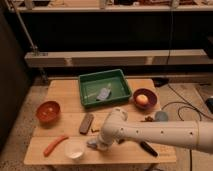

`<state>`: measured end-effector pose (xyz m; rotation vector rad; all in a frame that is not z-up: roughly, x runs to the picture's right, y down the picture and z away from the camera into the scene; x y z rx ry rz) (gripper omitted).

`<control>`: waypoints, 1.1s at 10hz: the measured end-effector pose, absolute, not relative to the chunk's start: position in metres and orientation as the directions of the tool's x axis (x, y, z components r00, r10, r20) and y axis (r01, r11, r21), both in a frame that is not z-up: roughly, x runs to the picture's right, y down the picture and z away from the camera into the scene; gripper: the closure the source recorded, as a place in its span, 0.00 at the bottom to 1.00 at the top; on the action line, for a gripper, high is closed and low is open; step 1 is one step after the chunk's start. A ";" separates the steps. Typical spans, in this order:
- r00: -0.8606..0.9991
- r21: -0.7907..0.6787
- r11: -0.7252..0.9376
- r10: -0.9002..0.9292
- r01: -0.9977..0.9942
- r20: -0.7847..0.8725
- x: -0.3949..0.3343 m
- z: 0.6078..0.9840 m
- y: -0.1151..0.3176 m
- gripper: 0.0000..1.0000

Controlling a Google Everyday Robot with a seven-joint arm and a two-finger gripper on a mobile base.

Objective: Wipe table surface with towel

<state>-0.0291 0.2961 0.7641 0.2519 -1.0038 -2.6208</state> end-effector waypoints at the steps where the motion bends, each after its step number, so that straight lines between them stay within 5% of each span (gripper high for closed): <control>1: -0.935 0.680 -0.697 -0.352 0.228 -0.048 -0.027 0.758 0.304 1.00; 7: -0.933 0.676 -0.686 -0.361 0.268 0.004 0.021 0.738 0.316 1.00; 11: -0.921 0.647 -0.693 -0.387 0.318 0.038 0.031 0.768 0.283 1.00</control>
